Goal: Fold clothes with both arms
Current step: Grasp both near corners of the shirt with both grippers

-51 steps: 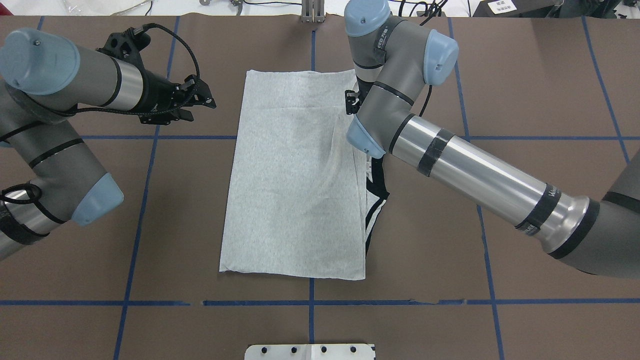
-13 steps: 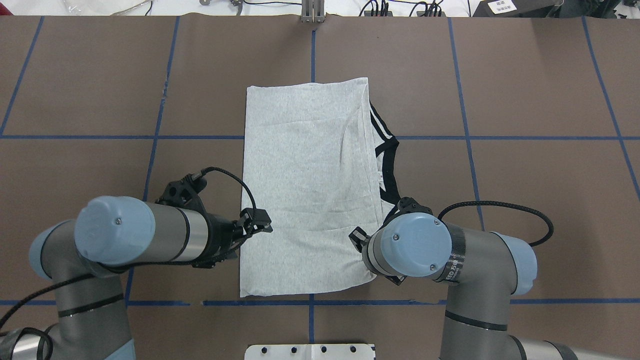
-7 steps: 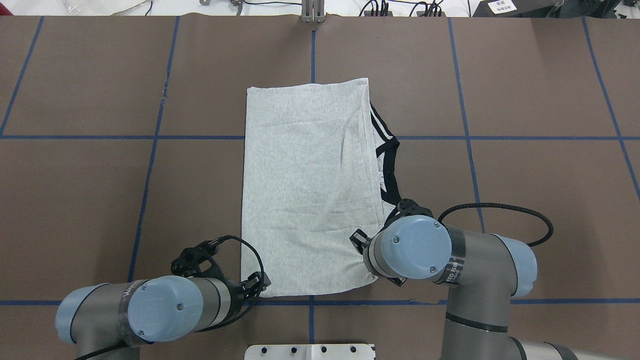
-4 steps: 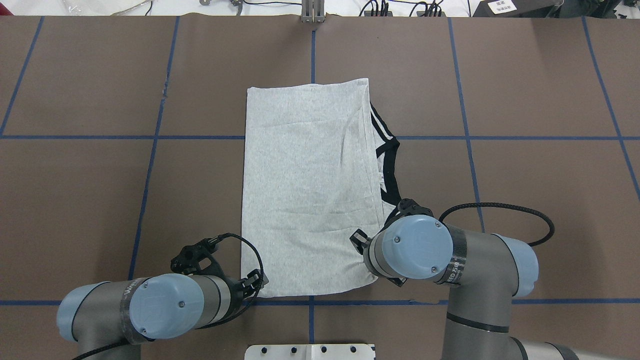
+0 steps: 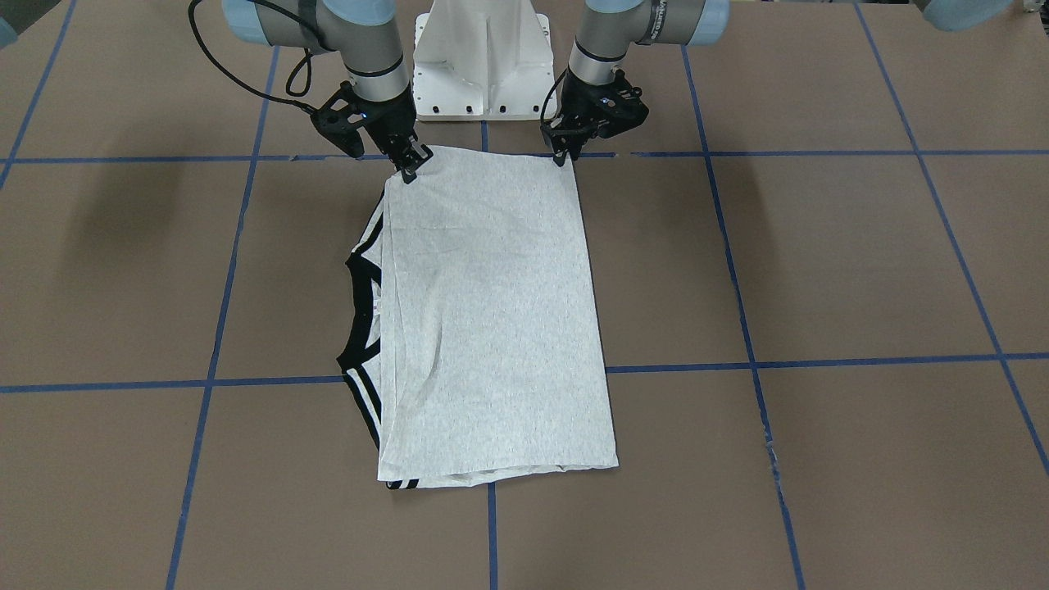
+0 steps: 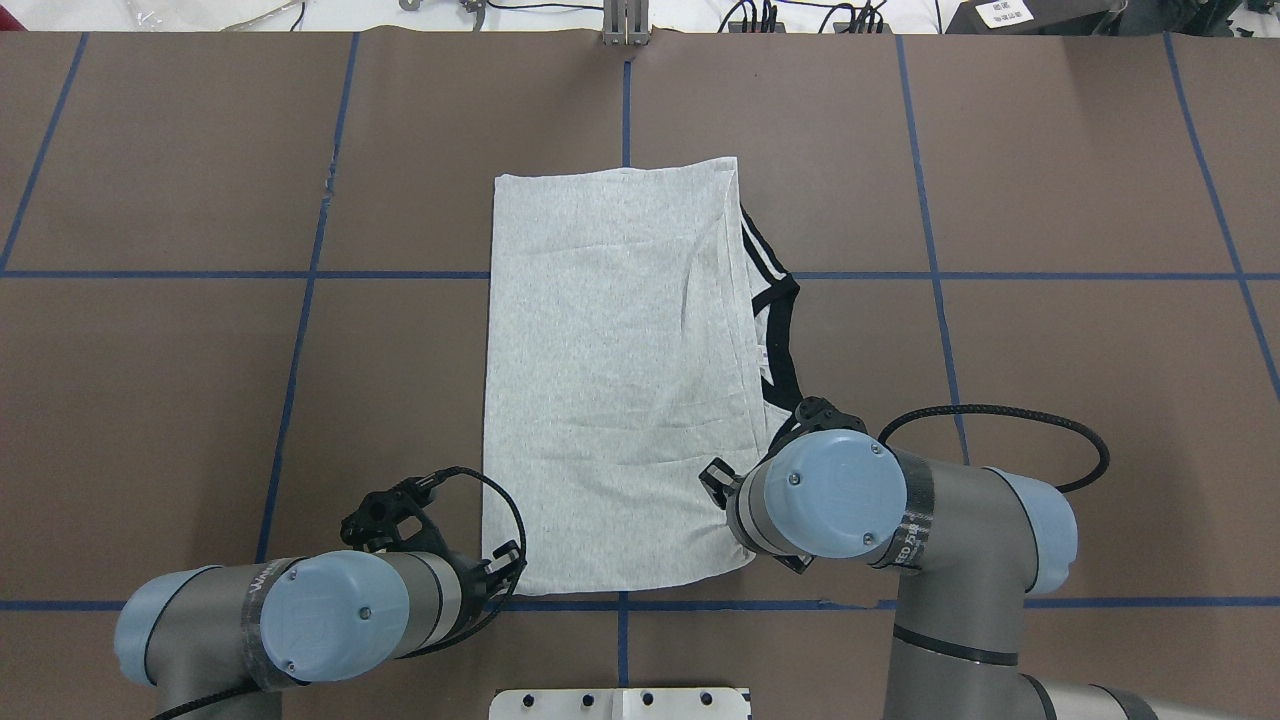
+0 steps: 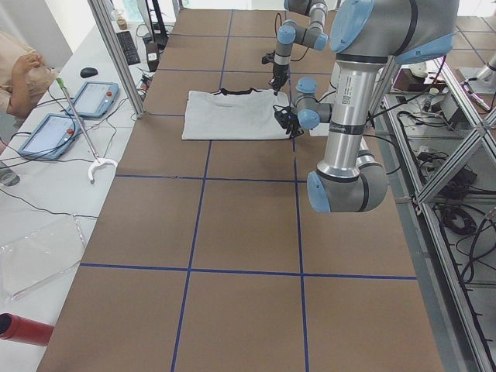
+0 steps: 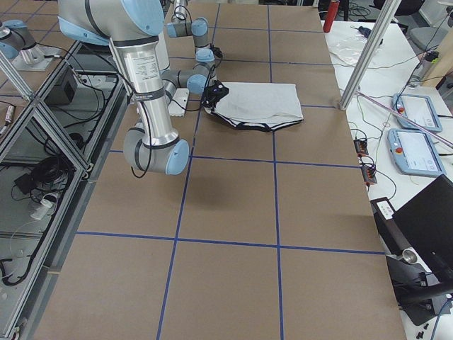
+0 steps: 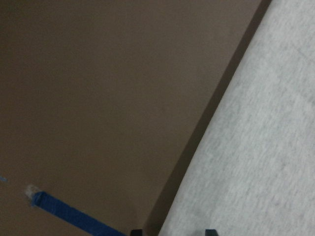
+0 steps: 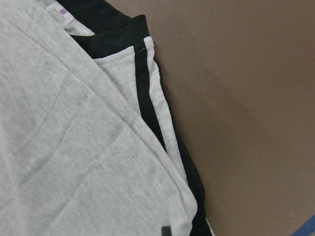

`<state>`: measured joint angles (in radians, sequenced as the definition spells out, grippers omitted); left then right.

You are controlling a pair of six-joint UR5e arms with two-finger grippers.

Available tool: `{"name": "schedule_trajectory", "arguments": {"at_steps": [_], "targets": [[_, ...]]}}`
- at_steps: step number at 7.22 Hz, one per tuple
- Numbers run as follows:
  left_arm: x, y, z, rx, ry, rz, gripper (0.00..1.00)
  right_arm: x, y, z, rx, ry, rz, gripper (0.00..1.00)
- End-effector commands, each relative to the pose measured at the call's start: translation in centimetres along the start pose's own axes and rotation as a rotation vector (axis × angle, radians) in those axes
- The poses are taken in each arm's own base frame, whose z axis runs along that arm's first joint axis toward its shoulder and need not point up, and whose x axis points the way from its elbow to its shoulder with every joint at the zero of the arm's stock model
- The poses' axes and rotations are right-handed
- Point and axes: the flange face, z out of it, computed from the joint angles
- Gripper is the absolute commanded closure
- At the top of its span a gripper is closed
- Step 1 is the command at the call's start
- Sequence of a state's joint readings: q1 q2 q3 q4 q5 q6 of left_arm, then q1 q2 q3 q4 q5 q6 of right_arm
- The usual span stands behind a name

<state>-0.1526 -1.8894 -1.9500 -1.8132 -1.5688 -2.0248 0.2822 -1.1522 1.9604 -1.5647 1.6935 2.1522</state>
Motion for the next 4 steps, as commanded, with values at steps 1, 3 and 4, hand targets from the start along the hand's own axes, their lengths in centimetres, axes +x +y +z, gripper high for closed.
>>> {"name": "schedule_trajectory", "arguments": {"at_steps": [1, 3, 4], "targets": [[0.2, 0.1, -0.5, -0.003, 0.011, 0.000, 1.00, 0.0, 0.0, 0.0, 0.000, 0.000, 0.000, 1.00], [1.3, 0.1, -3.7, -0.025, 0.069, -0.003, 1.00, -0.1, -0.1, -0.8, -0.006, -0.012, 0.002, 1.00], [1.8, -0.1, -6.6, -0.043, 0.118, -0.009, 1.00, 0.3, -0.3, -1.7, -0.012, -0.024, 0.002, 1.00]]}}
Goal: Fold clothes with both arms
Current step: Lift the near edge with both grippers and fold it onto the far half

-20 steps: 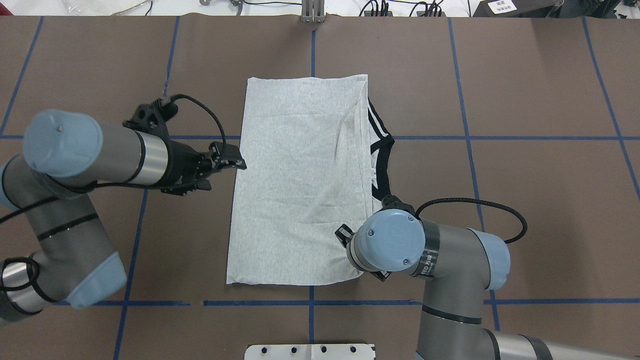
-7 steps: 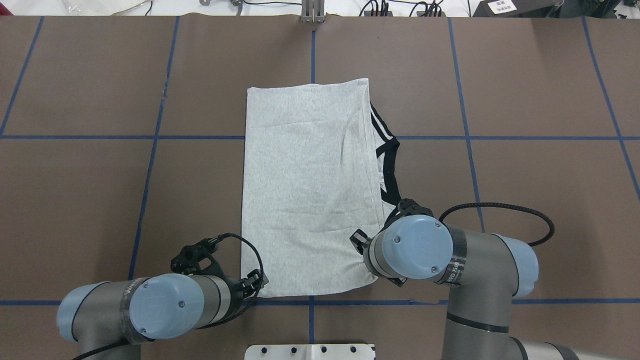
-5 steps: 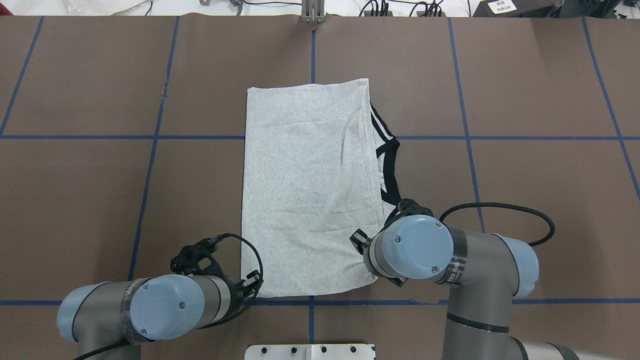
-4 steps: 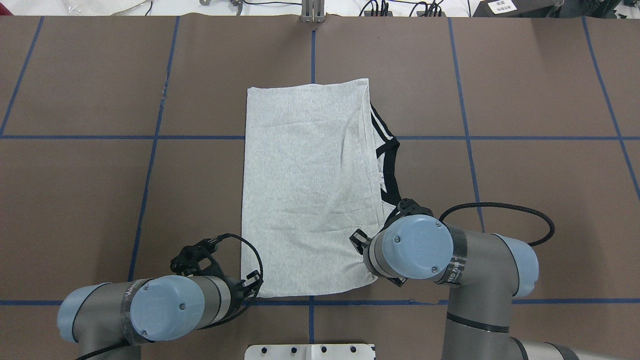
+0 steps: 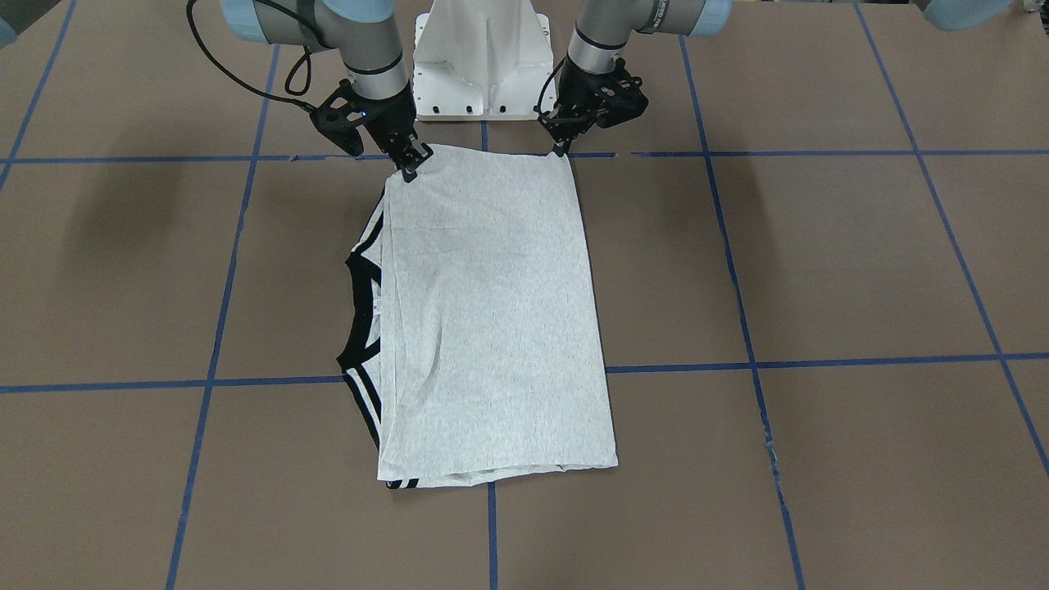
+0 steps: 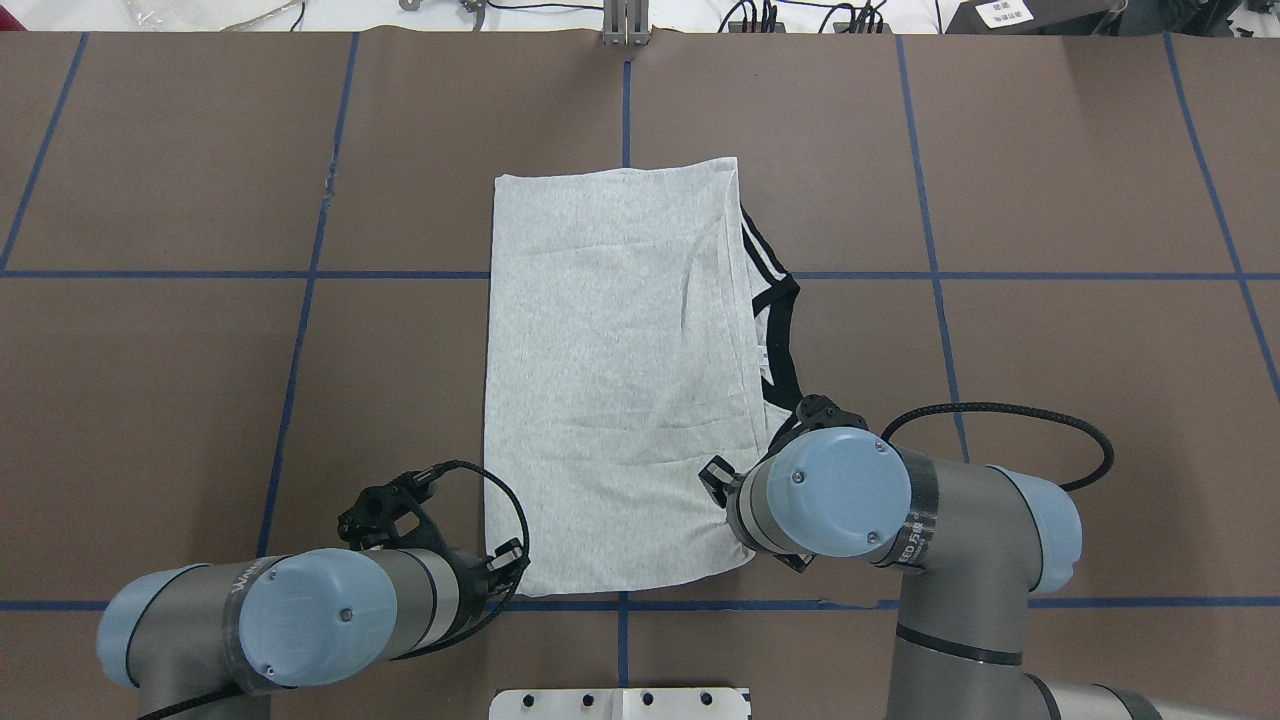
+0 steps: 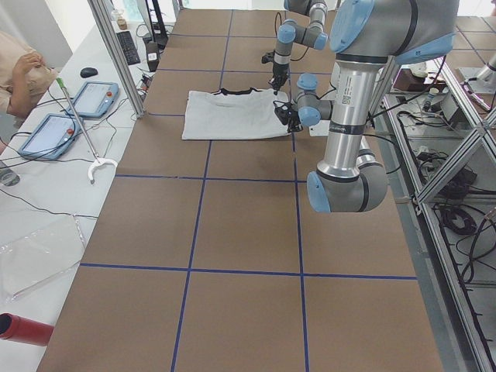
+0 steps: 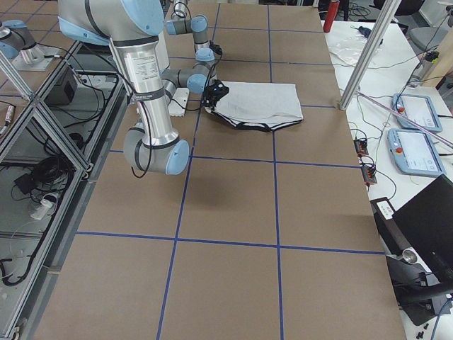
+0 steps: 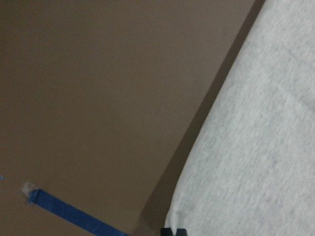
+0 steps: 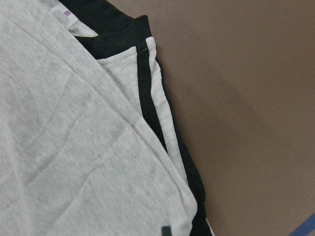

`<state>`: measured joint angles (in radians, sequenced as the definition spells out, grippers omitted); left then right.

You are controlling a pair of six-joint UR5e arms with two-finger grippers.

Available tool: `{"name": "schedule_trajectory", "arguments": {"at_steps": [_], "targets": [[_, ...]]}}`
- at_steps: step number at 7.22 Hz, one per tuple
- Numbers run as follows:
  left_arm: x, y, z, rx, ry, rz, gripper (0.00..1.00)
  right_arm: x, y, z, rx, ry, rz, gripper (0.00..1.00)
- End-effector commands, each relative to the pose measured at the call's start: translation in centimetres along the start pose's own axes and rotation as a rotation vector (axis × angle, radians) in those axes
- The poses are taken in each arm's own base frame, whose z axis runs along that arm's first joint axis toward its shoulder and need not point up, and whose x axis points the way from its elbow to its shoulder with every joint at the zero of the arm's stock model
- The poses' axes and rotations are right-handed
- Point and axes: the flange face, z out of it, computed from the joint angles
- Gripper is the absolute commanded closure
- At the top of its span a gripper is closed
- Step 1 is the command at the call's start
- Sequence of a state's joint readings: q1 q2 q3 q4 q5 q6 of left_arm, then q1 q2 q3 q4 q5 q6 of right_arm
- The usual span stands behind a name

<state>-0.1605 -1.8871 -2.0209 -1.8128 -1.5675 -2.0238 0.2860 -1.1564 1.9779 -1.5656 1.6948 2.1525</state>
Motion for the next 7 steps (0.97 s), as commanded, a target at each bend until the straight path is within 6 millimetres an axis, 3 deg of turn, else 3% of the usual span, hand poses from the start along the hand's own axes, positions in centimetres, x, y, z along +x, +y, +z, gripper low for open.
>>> {"name": "schedule_trajectory", "arguments": {"at_steps": [1, 2, 3, 4, 5, 6, 7], "targets": [[1.0, 0.1, -6.2, -0.043, 0.090, -0.006, 1.00, 0.9, -0.4, -2.2, -0.015, -0.028, 0.000, 1.00], [1.5, 0.2, -8.2, -0.058, 0.122, -0.024, 1.00, 1.5, -0.4, -4.9, -0.051, -0.052, -0.005, 1.00], [2.6, -1.6, -10.6, -0.035, 0.151, -0.035, 1.00, 0.8, -1.7, -7.0, -0.084, -0.069, 0.018, 1.00], [4.3, -5.9, -12.0, -0.003, 0.117, -0.029, 1.00, -0.9, -5.4, -8.5, -0.084, -0.083, 0.072, 1.00], [6.6, -9.9, -13.2, 0.050, 0.138, 0.030, 1.00, -4.2, -7.7, -9.4, -0.069, -0.111, 0.112, 1.00], [8.0, -13.4, -12.9, 0.114, 0.132, 0.047, 1.00, -8.3, -10.4, -8.8, -0.034, -0.119, 0.157, 1.00], [9.2, -15.3, -12.6, 0.129, 0.125, 0.066, 1.00, -12.1, -12.0, -8.3, -0.022, -0.112, 0.144, 1.00]]}}
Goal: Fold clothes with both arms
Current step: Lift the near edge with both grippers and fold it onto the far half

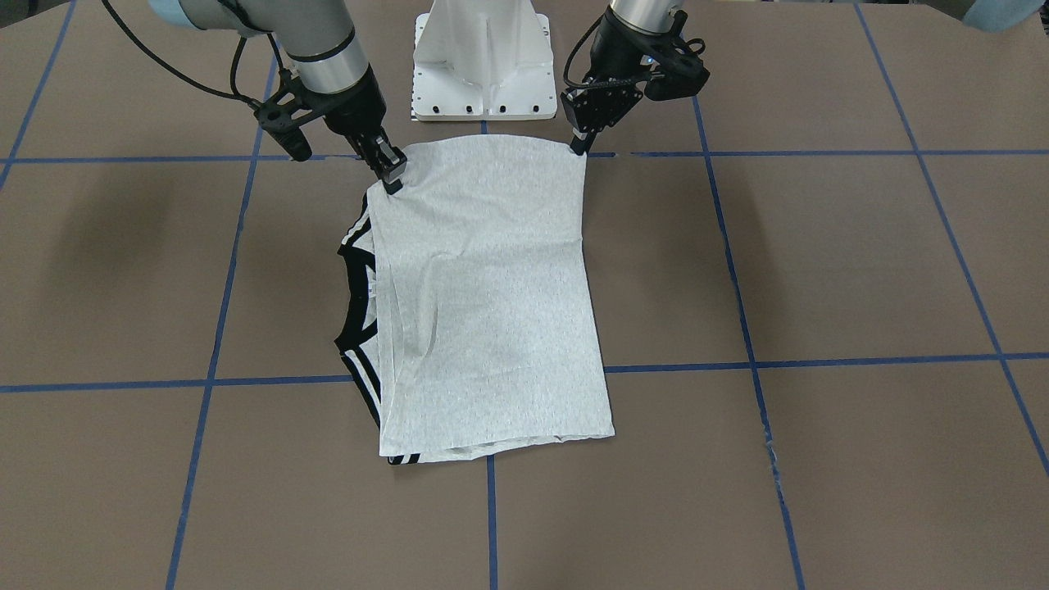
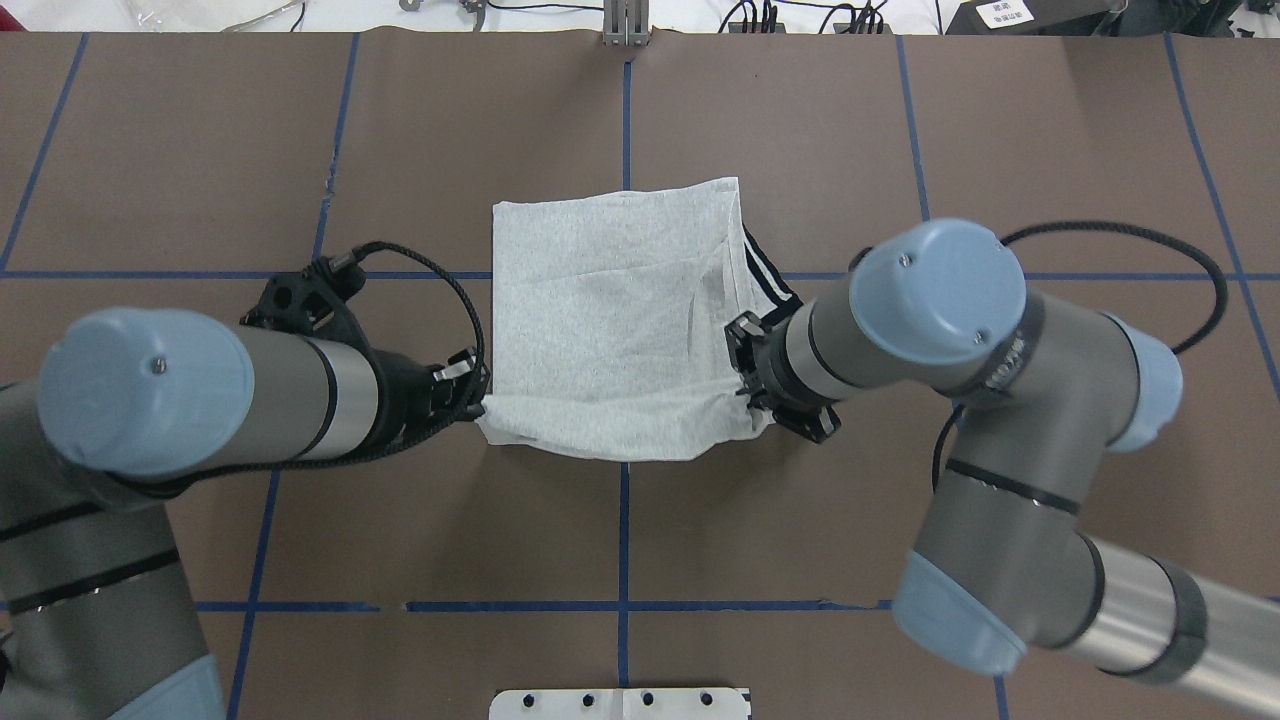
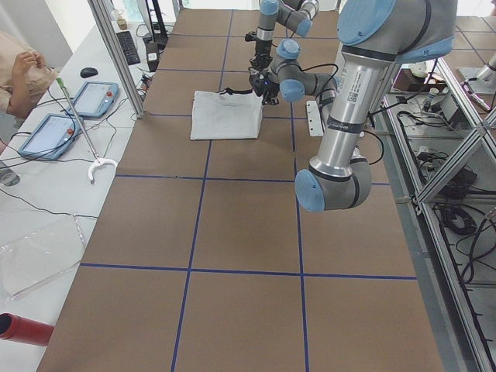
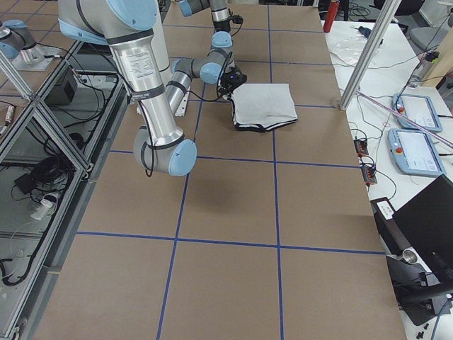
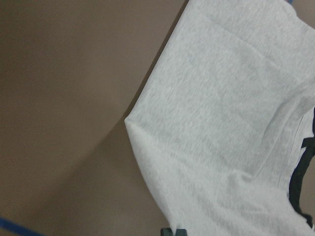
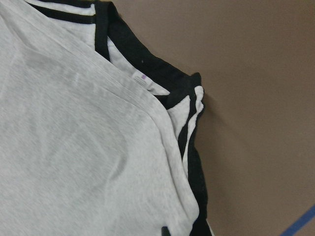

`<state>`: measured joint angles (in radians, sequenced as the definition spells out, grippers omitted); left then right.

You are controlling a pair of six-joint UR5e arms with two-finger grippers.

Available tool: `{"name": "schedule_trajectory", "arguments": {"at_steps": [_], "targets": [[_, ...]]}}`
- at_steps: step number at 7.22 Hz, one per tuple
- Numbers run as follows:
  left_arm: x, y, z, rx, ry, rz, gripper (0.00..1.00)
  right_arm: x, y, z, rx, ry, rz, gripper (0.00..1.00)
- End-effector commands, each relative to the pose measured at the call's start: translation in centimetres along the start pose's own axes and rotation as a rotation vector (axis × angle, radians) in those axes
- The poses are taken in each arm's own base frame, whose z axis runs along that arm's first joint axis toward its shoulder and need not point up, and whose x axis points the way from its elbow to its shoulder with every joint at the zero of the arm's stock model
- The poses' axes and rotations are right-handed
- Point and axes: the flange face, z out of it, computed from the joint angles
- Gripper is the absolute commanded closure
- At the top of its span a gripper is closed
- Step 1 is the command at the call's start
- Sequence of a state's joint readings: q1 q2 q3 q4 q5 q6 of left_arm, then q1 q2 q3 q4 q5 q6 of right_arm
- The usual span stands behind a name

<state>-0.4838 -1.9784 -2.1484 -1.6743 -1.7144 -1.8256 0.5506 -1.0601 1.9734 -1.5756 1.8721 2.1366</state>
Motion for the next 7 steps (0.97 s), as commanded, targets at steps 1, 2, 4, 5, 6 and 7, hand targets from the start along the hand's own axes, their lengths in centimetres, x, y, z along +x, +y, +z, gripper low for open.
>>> {"name": "schedule_trajectory", "arguments": {"at_steps": [1, 2, 4, 5, 6, 7], "targets": [[2.1, -4.8, 1.4, 0.062, -0.012, 0.016, 1.00, -7.0, -3.2, 0.9, 0.029, 0.003, 0.022, 1.00], [3.4, -5.9, 2.9, 0.080, -0.018, 0.006, 1.00, -8.7, -3.9, 1.6, 0.038, 0.015, 0.010, 1.00], [3.5, -7.4, 6.4, 0.097, -0.034, -0.001, 1.00, -11.0, -5.7, 3.0, 0.069, 0.037, -0.006, 1.00], [4.4, -8.0, 8.4, 0.100, -0.029, 0.012, 1.00, -11.3, -6.4, 4.2, 0.081, 0.059, -0.026, 1.00], [5.0, -9.6, 10.1, 0.117, -0.026, 0.019, 1.00, -12.4, -6.7, 4.6, 0.090, 0.066, -0.033, 1.00], [5.3, -12.0, 11.4, 0.140, -0.014, 0.024, 1.00, -14.0, -7.6, 5.7, 0.093, 0.063, -0.051, 1.00]]}}
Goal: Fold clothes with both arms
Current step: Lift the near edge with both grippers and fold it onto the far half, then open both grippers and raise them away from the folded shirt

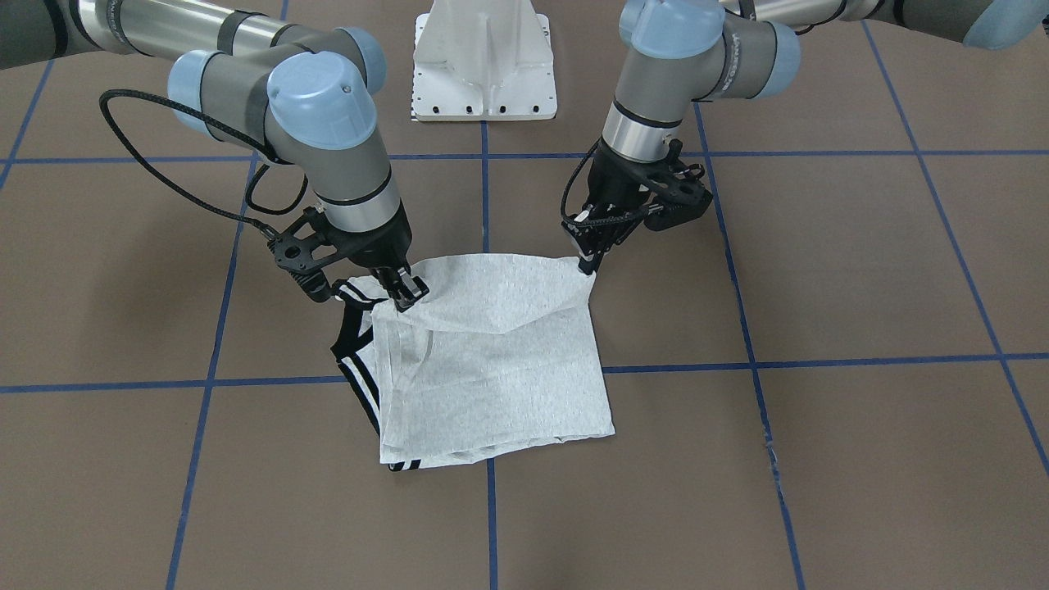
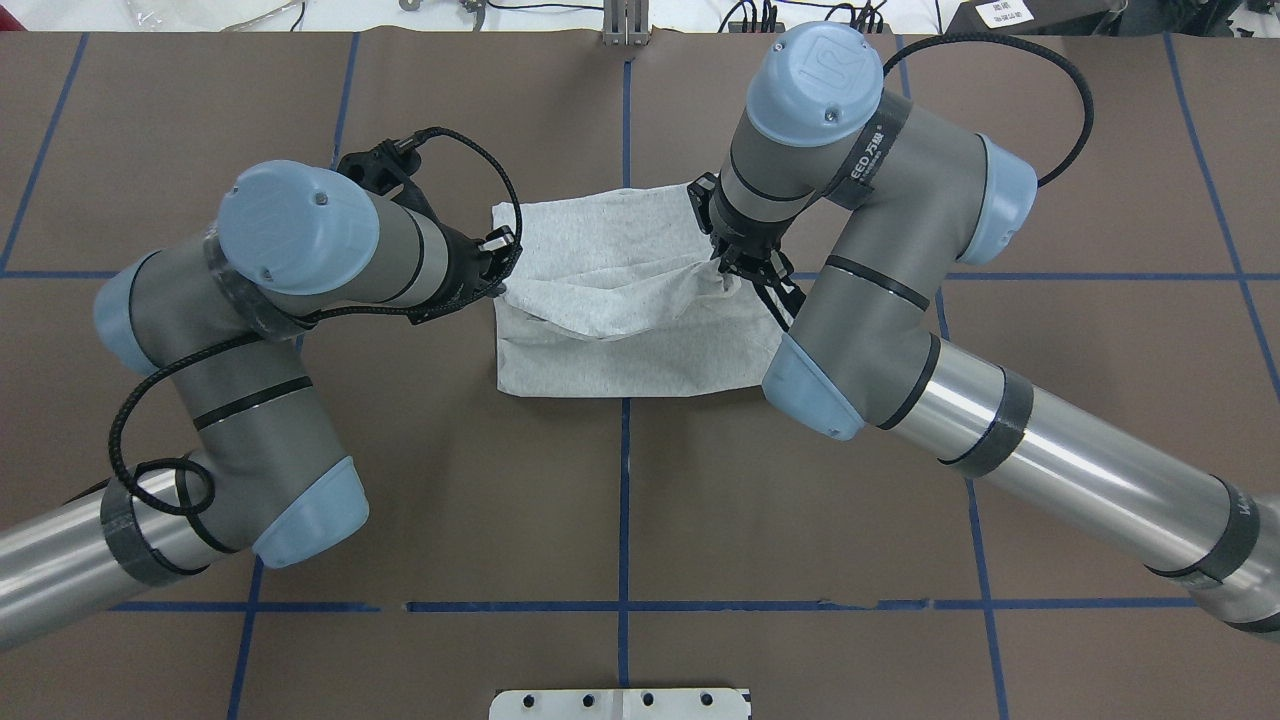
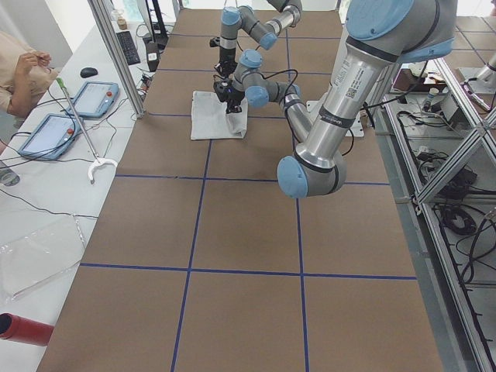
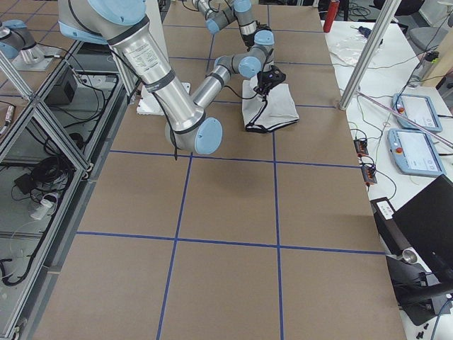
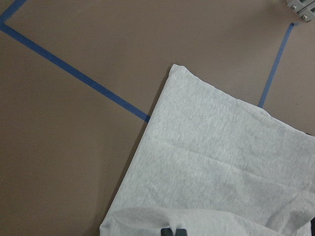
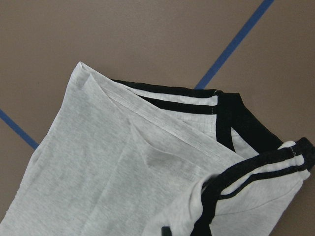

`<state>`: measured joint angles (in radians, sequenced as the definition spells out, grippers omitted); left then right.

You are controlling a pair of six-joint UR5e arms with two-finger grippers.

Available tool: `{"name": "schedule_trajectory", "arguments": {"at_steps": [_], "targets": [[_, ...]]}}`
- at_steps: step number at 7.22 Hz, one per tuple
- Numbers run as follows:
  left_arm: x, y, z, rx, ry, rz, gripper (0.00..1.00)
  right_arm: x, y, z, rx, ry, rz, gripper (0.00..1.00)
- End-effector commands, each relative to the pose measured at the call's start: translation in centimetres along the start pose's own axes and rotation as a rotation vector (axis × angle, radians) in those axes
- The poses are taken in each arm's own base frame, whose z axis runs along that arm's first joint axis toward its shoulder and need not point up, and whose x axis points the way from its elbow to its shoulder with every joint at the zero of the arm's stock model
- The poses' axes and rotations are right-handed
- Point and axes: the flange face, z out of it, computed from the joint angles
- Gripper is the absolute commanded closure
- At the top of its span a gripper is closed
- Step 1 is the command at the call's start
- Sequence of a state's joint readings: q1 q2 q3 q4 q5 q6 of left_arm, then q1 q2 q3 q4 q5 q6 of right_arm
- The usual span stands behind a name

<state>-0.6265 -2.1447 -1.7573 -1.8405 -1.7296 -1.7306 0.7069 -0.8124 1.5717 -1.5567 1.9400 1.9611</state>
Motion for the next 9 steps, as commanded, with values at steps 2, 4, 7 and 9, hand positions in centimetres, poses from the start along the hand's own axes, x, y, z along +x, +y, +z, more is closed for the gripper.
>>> {"name": "schedule_trajectory", "arguments": {"at_steps": [2, 4, 7, 9], "targets": [[0.8, -6.1, 4.6, 0.084, 0.023, 0.064, 0.54, -5.1, -3.9, 3.9, -0.030, 0.003, -0.108, 0.01], [1.9, -13.7, 4.3, 0.198, 0.058, 0.145, 0.38, -7.6, -14.1, 2.1, -0.022, -0.021, -0.246, 0.00], [1.1, -15.5, 4.2, 0.216, 0.057, 0.239, 0.38, -7.2, -20.9, 0.2, 0.006, -0.019, -0.338, 0.00], [-2.8, -17.6, 4.1, 0.121, 0.035, 0.475, 0.38, -1.8, -25.1, 0.2, 0.014, -0.011, -0.472, 0.00]]}}
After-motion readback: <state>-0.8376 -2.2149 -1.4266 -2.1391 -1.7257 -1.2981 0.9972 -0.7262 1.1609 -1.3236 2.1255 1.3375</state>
